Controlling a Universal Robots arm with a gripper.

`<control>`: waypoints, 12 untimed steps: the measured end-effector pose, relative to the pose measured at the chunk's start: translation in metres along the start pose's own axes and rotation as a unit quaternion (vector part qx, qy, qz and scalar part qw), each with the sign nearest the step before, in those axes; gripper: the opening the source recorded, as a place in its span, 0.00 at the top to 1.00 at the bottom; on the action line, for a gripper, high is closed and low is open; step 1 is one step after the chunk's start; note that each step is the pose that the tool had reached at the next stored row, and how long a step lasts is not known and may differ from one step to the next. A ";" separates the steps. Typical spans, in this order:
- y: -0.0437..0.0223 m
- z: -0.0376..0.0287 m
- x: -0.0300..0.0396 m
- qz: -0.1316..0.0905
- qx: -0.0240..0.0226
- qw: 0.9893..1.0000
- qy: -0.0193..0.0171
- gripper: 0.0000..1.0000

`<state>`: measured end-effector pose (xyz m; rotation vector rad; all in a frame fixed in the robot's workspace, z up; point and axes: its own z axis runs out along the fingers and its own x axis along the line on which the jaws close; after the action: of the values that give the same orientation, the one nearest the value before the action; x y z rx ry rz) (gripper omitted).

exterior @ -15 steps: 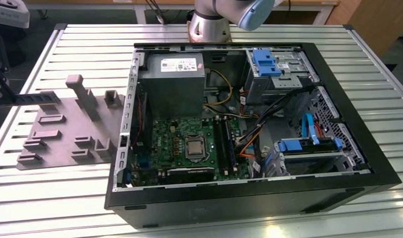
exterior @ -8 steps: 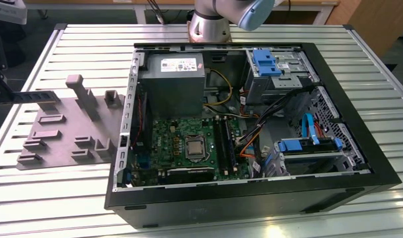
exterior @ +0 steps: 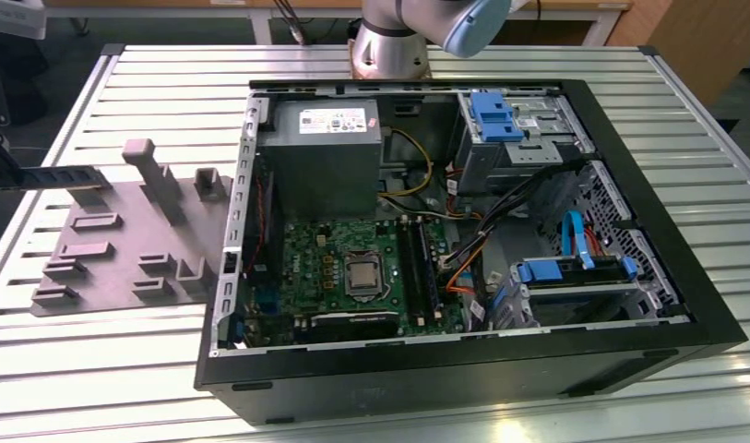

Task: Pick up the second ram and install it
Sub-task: 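Pick up the second ram and move it above second insertion slot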

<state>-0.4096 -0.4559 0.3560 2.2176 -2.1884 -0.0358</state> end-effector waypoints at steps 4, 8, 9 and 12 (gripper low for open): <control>0.0001 -0.0026 0.0000 0.000 0.000 1.000 0.000 0.86; 0.0002 -0.0049 0.0000 0.000 0.000 1.000 0.000 0.86; 0.0002 -0.0055 0.0000 0.000 0.000 1.000 0.000 0.86; 0.0003 -0.0074 -0.0001 0.000 0.000 1.000 0.001 0.86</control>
<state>-0.4096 -0.4558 0.3634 2.2170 -2.1878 -0.0346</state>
